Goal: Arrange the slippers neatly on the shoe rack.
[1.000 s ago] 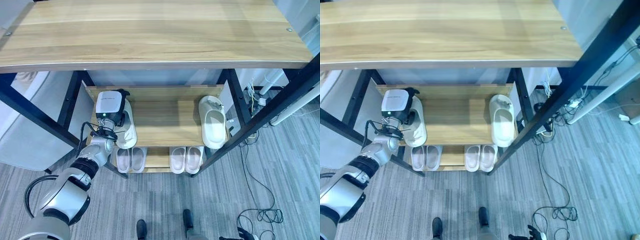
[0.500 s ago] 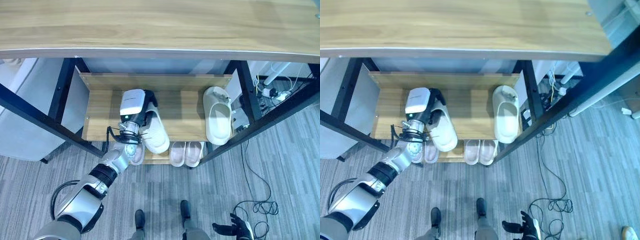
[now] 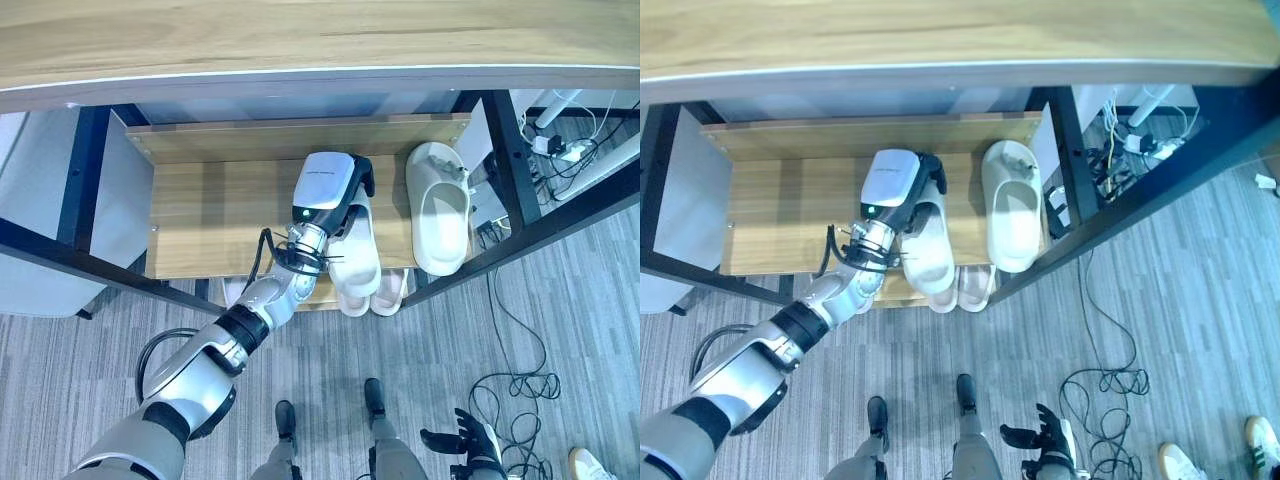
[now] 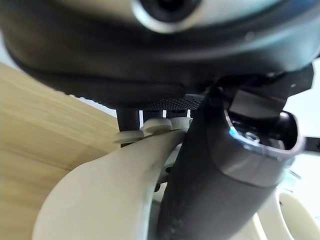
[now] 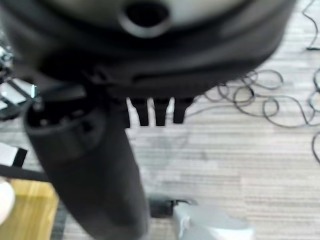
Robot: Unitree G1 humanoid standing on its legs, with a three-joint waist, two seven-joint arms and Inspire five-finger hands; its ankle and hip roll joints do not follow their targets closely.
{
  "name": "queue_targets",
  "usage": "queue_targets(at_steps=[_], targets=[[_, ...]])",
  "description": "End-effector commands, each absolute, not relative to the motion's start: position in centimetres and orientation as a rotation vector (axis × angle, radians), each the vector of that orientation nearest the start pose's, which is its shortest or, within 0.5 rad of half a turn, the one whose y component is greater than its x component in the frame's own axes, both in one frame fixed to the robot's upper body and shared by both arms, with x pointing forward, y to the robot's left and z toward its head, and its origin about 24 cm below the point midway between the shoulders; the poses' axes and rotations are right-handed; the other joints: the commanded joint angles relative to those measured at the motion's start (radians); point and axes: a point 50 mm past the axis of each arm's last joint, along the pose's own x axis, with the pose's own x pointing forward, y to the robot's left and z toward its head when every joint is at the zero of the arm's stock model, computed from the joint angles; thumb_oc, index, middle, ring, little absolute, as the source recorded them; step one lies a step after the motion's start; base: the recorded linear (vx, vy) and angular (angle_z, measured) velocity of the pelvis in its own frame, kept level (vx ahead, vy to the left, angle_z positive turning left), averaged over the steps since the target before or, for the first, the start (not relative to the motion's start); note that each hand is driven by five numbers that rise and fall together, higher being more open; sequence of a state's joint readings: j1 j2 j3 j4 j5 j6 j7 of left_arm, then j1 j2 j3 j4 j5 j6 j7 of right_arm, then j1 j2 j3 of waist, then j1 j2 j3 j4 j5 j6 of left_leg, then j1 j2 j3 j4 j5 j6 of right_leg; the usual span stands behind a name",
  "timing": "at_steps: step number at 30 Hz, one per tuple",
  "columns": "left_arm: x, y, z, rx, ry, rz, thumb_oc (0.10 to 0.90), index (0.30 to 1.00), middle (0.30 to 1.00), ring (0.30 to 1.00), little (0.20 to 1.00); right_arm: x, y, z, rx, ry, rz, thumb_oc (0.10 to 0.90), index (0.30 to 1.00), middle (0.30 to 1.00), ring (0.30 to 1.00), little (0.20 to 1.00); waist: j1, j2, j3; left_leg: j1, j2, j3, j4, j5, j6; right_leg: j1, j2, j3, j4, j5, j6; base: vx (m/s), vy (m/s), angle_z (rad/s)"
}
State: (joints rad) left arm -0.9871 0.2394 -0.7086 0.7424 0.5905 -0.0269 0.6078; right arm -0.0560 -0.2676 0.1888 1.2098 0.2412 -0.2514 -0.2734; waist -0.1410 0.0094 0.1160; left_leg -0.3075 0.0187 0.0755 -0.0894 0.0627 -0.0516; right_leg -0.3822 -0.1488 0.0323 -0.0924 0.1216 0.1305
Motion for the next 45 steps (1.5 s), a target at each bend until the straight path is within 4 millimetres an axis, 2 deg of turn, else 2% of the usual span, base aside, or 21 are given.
queue_targets(at_steps=[1, 3, 5, 12, 13, 20, 21, 22, 24, 26, 31, 34, 45], targets=[[37.8, 1.7, 21.1, 1.121, -0.900, 0.049, 0.400, 0.300, 0.300, 0.300, 0.300, 12.6, -29.4, -12.4, -0.400, 0.860, -0.460, 0.800, 0.900, 0.900, 0.900, 0.900, -0.022, 0.030, 0.002, -0.067, -0.048, -0.031, 0.002, -0.011, 0.014, -0.029, 0.005, 0.006, 0.008, -0.001, 0.051, 0.02, 0.001, -0.04], [37.9, 1.7, 21.6, 1.126, -0.912, 0.054, 0.400, 0.300, 0.300, 0.300, 0.300, 12.6, -29.4, -12.3, -0.399, 0.858, -0.462, 0.800, 0.900, 0.900, 0.900, 0.900, -0.023, 0.033, 0.001, -0.070, -0.048, -0.030, 0.002, -0.012, 0.013, -0.032, 0.006, 0.007, 0.008, -0.001, 0.051, 0.01, -0.002, -0.02], [37.7, 0.9, 22.9, 1.122, -0.959, 0.058, 0.400, 0.300, 0.300, 0.300, 0.300, 12.8, -29.4, -12.2, -0.401, 0.840, -0.460, 0.800, 0.900, 0.900, 0.900, 0.900, -0.032, 0.035, 0.001, -0.077, -0.048, -0.031, 0.002, -0.012, 0.012, -0.042, 0.006, 0.003, 0.006, 0.001, 0.052, 0.00, 0.000, 0.00], [37.7, 0.1, 23.8, 1.161, -0.995, 0.052, 0.400, 0.300, 0.300, 0.300, 0.300, 13.7, -29.3, -11.8, -0.407, 0.801, -0.446, 0.800, 0.900, 0.900, 0.900, 0.900, -0.045, 0.035, -0.005, -0.087, -0.048, -0.029, 0.002, -0.016, 0.011, -0.055, 0.007, 0.009, 0.006, 0.003, 0.051, 0.00, 0.000, 0.00], [38.0, 0.1, 24.1, 1.237, -1.014, 0.062, 0.400, 0.300, 0.300, 0.300, 0.300, 14.1, -29.5, -11.5, -0.413, 0.785, -0.446, 0.800, 0.900, 0.900, 0.900, 0.900, -0.050, 0.036, -0.011, -0.087, -0.048, -0.027, 0.002, -0.018, 0.011, -0.059, 0.007, 0.011, 0.006, 0.005, 0.053, 0.00, 0.000, 0.00], [38.5, 0.0, 24.1, 1.330, -1.003, 0.074, 0.400, 0.300, 0.300, 0.300, 0.300, 14.7, -29.3, -11.4, -0.437, 0.771, -0.415, 0.800, 0.900, 0.900, 0.900, 0.900, -0.056, 0.035, -0.022, -0.095, -0.044, -0.023, 0.002, -0.018, 0.011, -0.069, 0.010, 0.013, 0.005, 0.010, 0.054, 0.00, 0.000, 0.00], [38.6, 0.0, 24.2, 1.333, -0.999, 0.079, 0.493, 0.439, 0.439, 0.439, 0.439, 14.7, -29.3, -11.4, -0.439, 0.770, -0.410, 0.800, 0.900, 0.900, 0.900, 0.900, -0.058, 0.034, -0.023, -0.096, -0.043, -0.024, 0.002, -0.017, 0.010, -0.070, 0.011, 0.012, 0.005, 0.010, 0.054, 0.00, 0.000, 0.00], [38.7, 0.2, 24.4, 1.335, -0.992, 0.088, 0.649, 0.674, 0.674, 0.674, 0.674, 14.7, -29.3, -11.4, -0.444, 0.772, -0.407, 0.800, 0.900, 0.900, 0.900, 0.900, -0.059, 0.033, -0.024, -0.096, -0.042, -0.024, 0.002, -0.017, 0.010, -0.070, 0.011, 0.011, 0.005, 0.010, 0.054, 0.00, 0.000, 0.00], [39.0, 0.5, 24.3, 1.345, -0.967, 0.091, 0.800, 0.900, 0.900, 0.900, 0.900, 14.6, -29.3, -11.4, -0.449, 0.777, -0.402, 0.800, 0.900, 0.900, 0.900, 0.900, -0.062, 0.029, -0.024, -0.096, -0.040, -0.025, 0.002, -0.016, 0.009, -0.070, 0.013, 0.011, 0.005, 0.010, 0.053, 0.00, 0.000, 0.00], [39.5, 1.1, 24.1, 1.308, -0.898, 0.091, 0.800, 0.900, 0.900, 0.900, 0.900, 14.5, -29.3, -11.5, -0.448, 0.782, -0.399, 0.800, 0.900, 0.900, 0.900, 0.900, -0.064, 0.024, -0.028, -0.096, -0.038, -0.024, 0.002, -0.015, 0.008, -0.072, 0.015, 0.011, 0.005, 0.010, 0.053, -0.02, -0.005, 0.00], [39.4, 1.1, 23.9, 1.228, -0.864, 0.072, 0.800, 0.900, 0.900, 0.900, 0.900, 14.1, -29.3, -11.7, -0.441, 0.794, -0.401, 0.800, 0.900, 0.900, 0.900, 0.900, -0.063, 0.021, -0.034, -0.090, -0.037, -0.024, 0.002, -0.015, 0.008, -0.069, 0.015, 0.010, 0.005, 0.011, 0.053, 0.00, 0.000, 0.00], [39.4, 1.0, 23.1, 1.176, -0.819, 0.045, 0.800, 0.900, 0.900, 0.900, 0.900, 13.9, -29.2, -11.9, -0.431, 0.813, -0.404, 0.800, 0.900, 0.900, 0.900, 0.900, -0.057, 0.017, -0.042, -0.084, -0.036, -0.026, 0.002, -0.014, 0.006, -0.060, 0.015, 0.006, 0.005, 0.008, 0.050, 0.00, 0.000, 0.00], [39.5, 1.8, 21.4, 1.148, -0.760, 0.036, 0.800, 0.900, 0.900, 0.900, 0.900, 13.9, -28.9, -12.1, -0.449, 0.838, -0.381, 0.800, 0.900, 0.900, 0.900, 0.900, -0.043, 0.012, -0.051, -0.080, -0.037, -0.028, 0.002, -0.009, 0.006, -0.055, 0.015, 0.002, 0.005, 0.009, 0.046, 0.00, 0.000, 0.00]])
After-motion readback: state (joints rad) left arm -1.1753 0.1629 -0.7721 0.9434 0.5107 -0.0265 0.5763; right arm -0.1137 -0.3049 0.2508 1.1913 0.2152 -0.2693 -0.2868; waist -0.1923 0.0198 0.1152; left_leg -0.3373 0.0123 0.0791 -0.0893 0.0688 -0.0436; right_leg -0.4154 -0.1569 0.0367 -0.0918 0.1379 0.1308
